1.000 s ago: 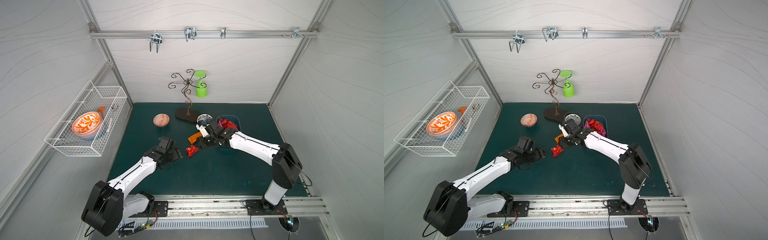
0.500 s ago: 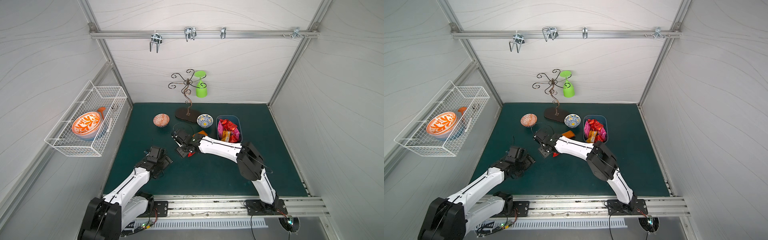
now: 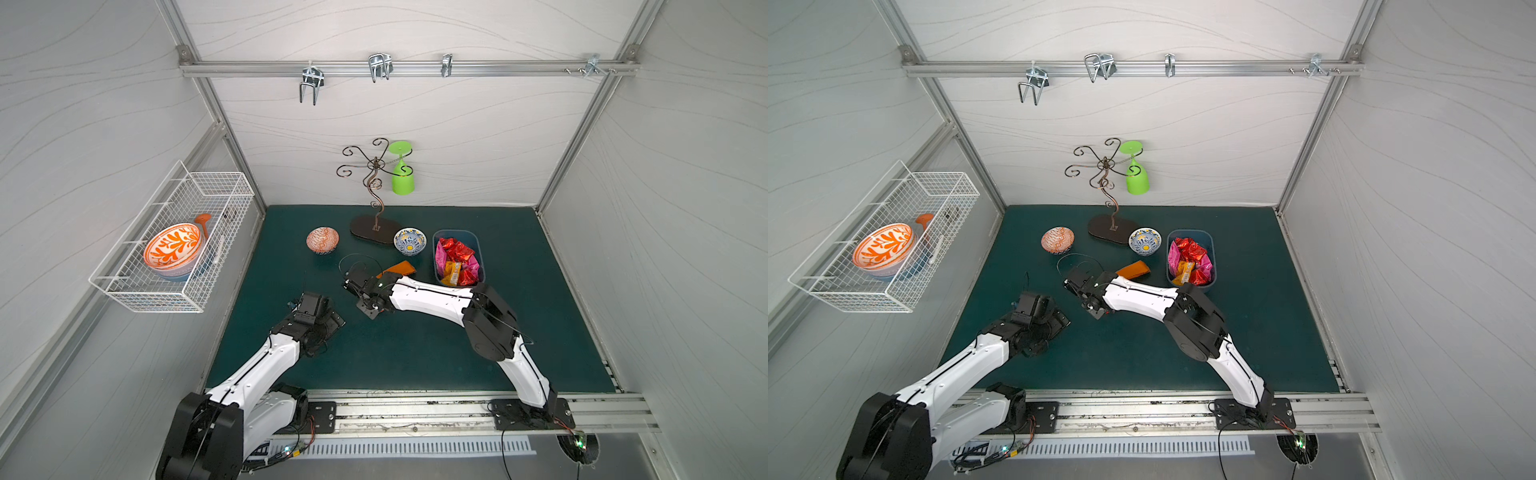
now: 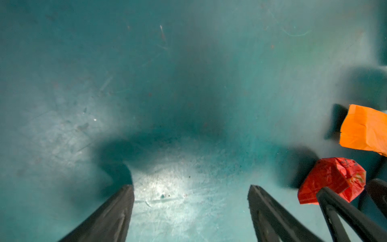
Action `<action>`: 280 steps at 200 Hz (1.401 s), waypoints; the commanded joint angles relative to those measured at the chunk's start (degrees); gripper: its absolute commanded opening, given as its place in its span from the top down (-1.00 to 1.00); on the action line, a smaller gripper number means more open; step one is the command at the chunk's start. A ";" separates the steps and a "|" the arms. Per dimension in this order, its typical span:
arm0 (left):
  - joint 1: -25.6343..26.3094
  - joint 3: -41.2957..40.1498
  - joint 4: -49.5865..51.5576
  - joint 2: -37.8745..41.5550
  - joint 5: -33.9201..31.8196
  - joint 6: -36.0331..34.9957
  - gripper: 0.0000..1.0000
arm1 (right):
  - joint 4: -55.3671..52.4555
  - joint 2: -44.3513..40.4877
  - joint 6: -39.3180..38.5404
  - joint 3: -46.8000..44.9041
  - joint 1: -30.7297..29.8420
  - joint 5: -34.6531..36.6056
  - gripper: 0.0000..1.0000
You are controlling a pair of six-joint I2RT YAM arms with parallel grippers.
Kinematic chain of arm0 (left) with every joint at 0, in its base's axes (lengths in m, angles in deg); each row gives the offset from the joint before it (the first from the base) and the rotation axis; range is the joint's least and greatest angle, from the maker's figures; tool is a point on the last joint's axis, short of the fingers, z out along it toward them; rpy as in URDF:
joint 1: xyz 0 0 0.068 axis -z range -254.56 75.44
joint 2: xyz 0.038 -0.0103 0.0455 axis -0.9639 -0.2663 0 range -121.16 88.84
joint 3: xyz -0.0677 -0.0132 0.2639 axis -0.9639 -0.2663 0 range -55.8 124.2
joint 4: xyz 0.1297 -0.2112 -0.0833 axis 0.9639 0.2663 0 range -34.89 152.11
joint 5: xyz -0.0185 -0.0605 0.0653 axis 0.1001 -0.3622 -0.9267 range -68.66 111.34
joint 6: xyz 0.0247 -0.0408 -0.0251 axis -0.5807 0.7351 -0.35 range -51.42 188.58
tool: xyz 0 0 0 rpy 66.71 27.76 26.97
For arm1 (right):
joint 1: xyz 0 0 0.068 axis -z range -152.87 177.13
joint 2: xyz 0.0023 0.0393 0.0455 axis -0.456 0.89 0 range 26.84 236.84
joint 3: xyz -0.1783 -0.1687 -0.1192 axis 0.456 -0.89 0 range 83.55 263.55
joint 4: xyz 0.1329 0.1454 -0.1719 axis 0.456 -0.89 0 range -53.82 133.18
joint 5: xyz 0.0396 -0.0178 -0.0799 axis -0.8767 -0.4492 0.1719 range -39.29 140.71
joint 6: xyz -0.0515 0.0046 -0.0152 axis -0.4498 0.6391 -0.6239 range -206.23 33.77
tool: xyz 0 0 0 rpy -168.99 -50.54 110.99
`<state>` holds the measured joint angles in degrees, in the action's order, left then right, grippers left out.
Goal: Put the tea bags into the storage box
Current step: Pick up the tea bag from the center of the board, then place the tea bag in the storage box.
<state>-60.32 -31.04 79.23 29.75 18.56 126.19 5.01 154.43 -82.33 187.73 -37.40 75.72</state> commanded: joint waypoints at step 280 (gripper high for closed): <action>11.72 18.53 1.35 -9.33 4.46 -20.40 -0.73 | 3.68 -28.95 10.45 -12.36 34.21 -27.09 1.00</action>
<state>-50.22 -14.94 78.92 22.01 23.54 109.01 7.04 127.24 -74.46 176.30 -9.10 51.15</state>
